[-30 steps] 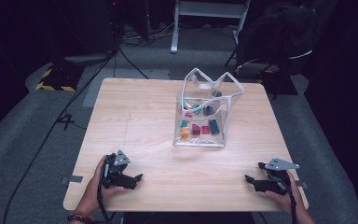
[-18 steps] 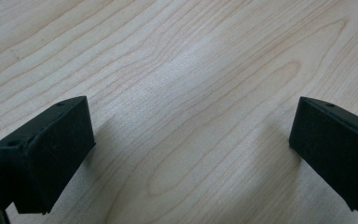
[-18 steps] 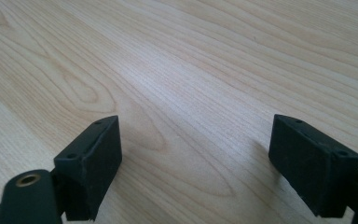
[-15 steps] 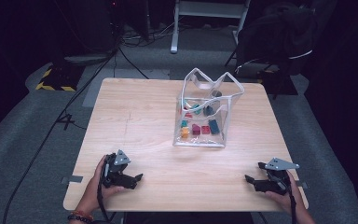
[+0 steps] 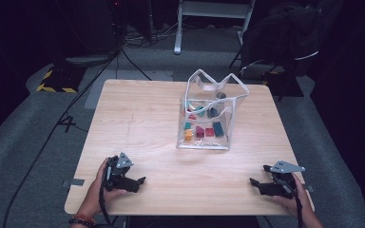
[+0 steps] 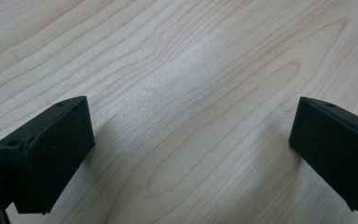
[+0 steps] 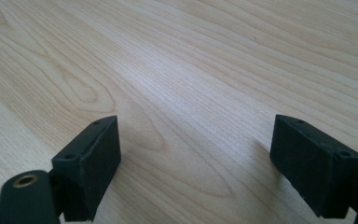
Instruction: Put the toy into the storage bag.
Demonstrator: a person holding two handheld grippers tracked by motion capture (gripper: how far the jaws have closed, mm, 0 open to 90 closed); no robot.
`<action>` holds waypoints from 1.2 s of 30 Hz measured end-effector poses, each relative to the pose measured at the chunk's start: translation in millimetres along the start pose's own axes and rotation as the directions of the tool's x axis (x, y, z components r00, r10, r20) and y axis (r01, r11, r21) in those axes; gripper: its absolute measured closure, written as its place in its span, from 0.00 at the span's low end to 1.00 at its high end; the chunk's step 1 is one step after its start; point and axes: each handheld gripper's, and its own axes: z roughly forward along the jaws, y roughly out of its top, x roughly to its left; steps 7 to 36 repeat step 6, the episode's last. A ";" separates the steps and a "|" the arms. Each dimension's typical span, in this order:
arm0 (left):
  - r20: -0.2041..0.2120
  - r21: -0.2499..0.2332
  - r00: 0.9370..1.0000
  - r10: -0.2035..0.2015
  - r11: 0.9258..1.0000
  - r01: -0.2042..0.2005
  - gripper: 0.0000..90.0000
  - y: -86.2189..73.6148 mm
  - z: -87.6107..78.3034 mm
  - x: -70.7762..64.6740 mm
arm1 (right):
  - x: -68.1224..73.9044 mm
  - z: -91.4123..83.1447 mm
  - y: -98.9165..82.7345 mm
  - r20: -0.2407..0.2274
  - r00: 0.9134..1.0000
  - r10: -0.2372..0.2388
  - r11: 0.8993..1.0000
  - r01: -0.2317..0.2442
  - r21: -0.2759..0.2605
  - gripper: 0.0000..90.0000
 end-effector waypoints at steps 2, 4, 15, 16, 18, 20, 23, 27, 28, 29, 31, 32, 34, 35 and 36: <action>-0.001 -0.001 1.000 0.001 1.000 -0.001 0.00 0.2 0.1 0.1 | 0.3 0.2 0.1 0.002 1.000 -0.003 1.000 0.003 0.003 0.16; -0.001 -0.001 1.000 0.001 1.000 -0.001 0.00 0.2 0.1 0.1 | 0.4 0.2 0.0 0.003 1.000 -0.004 1.000 0.004 0.002 0.16; -0.001 -0.001 1.000 0.001 1.000 -0.001 0.00 0.2 0.1 0.1 | -0.1 0.5 0.2 -0.001 1.000 0.001 1.000 -0.001 0.003 0.16; -0.001 -0.001 1.000 0.001 1.000 -0.001 0.00 0.2 0.1 0.1 | -0.1 0.5 0.2 -0.001 1.000 0.001 1.000 -0.001 0.003 0.16; -0.001 -0.001 1.000 0.001 1.000 -0.001 0.00 0.2 0.1 0.1 | -0.1 0.5 0.2 -0.001 1.000 0.001 1.000 -0.001 0.003 0.16; -0.001 -0.001 1.000 0.001 1.000 -0.001 0.00 0.2 0.1 0.1 | -0.1 0.5 0.2 -0.001 1.000 0.001 1.000 -0.001 0.003 0.16; -0.001 -0.001 1.000 0.001 1.000 -0.001 0.00 0.2 0.1 0.1 | -0.1 0.5 0.2 -0.001 1.000 0.001 1.000 -0.001 0.003 0.16; -0.001 -0.001 1.000 0.001 1.000 -0.001 0.00 0.2 0.1 0.1 | -0.1 0.5 0.2 -0.001 1.000 0.001 1.000 -0.001 0.003 0.16; -0.001 -0.001 1.000 0.001 1.000 -0.001 0.00 0.2 0.1 0.1 | -0.1 0.5 0.2 -0.001 1.000 0.001 1.000 -0.001 0.003 0.16; -0.001 -0.001 1.000 0.001 1.000 -0.001 0.00 0.2 0.1 0.1 | -0.1 0.5 0.2 -0.001 1.000 0.001 1.000 -0.001 0.003 0.16; -0.001 -0.001 1.000 0.001 1.000 -0.001 0.00 0.2 0.1 0.1 | -0.1 0.5 0.2 -0.001 1.000 0.001 1.000 -0.001 0.003 0.16; -0.001 -0.001 1.000 0.001 1.000 -0.001 0.00 0.2 0.1 0.1 | -0.1 0.5 0.2 -0.001 1.000 0.001 1.000 -0.001 0.003 0.16; -0.001 -0.001 1.000 0.001 1.000 -0.001 0.00 0.2 0.1 0.1 | -0.1 0.5 0.2 -0.001 1.000 0.001 1.000 -0.001 0.003 0.16; -0.001 -0.001 1.000 0.001 1.000 -0.001 0.00 0.2 0.1 0.1 | -0.1 0.5 0.2 -0.001 1.000 0.001 1.000 -0.001 0.003 0.16; -0.001 -0.001 1.000 0.001 1.000 -0.001 0.00 0.2 0.1 0.1 | -0.1 0.5 0.2 -0.001 1.000 0.001 1.000 -0.001 0.003 0.16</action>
